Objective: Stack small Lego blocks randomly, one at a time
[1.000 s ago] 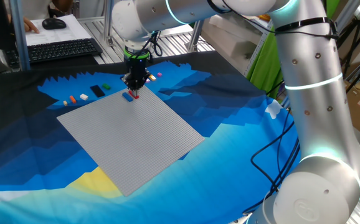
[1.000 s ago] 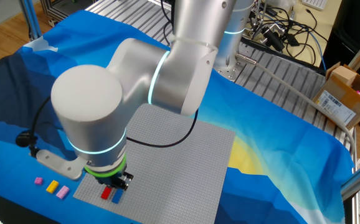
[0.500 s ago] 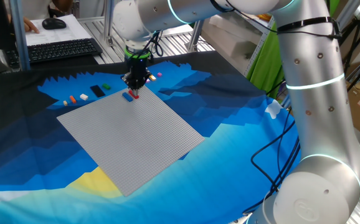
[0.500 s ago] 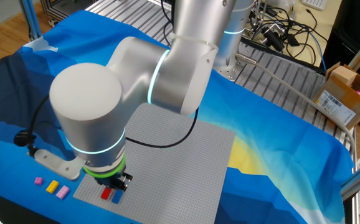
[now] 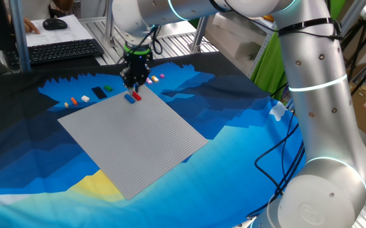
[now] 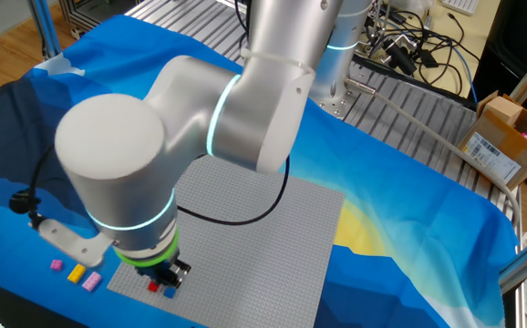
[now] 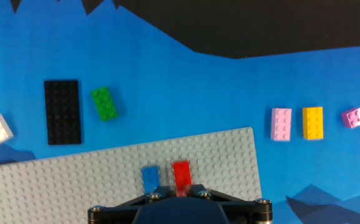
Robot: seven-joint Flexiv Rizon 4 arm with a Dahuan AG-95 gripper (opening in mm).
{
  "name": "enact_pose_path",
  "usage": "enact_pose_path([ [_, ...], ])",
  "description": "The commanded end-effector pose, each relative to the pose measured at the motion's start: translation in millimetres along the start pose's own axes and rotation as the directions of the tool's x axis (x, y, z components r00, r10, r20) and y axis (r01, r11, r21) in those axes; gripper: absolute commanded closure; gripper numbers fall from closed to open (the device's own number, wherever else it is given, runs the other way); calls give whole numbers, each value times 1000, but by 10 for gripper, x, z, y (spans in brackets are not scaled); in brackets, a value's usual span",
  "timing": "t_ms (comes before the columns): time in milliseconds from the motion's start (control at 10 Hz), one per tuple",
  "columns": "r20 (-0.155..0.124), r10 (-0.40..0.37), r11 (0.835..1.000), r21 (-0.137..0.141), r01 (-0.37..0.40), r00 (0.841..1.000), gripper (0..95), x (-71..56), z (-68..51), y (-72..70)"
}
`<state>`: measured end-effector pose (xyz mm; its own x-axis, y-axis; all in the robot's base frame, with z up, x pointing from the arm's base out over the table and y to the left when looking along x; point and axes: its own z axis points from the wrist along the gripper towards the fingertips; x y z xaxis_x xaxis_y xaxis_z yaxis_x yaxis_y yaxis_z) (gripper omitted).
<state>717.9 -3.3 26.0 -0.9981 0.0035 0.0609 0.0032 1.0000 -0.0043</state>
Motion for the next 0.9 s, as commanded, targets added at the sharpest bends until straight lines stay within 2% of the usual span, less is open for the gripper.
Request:
enact_pose_path([
  [100,-5,23,1000,-4,-23,1000,760,-116,-28,89],
  [500,-4,59,998,-4,-59,998,760,-307,-43,279],
  [900,-5,114,994,-4,-114,994,760,-506,-57,406],
])
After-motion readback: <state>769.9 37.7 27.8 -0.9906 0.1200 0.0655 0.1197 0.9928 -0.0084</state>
